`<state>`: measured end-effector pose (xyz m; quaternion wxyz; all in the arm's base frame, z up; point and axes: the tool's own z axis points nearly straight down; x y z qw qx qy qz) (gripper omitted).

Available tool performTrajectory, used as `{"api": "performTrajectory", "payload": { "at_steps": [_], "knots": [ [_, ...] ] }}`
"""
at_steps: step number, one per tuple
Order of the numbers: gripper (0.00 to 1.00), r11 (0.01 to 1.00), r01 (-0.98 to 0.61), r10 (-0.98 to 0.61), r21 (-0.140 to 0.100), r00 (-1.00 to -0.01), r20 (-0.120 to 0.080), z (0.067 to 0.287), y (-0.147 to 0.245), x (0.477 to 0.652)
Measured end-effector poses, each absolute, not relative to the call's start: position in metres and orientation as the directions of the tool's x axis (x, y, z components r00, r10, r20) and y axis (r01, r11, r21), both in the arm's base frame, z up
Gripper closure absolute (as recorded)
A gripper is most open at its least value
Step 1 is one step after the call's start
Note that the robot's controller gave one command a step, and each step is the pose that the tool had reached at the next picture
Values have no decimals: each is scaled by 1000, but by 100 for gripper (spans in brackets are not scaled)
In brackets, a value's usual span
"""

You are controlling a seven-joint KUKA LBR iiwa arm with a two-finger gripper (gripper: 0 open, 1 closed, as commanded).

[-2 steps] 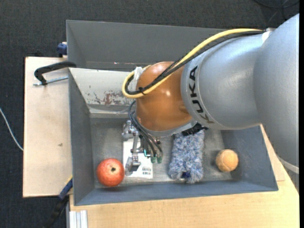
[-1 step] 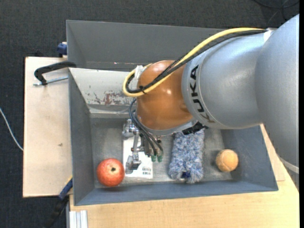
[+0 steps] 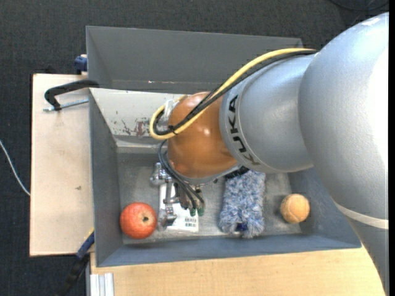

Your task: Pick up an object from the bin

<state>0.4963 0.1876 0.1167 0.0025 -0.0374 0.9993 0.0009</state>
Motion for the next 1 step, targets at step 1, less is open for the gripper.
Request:
{"api": "performTrajectory", "payload": {
  "at_steps": [1],
  "knots": [
    [0,999,-47,-47,1,-999,-1,84,197,505]
  ]
}}
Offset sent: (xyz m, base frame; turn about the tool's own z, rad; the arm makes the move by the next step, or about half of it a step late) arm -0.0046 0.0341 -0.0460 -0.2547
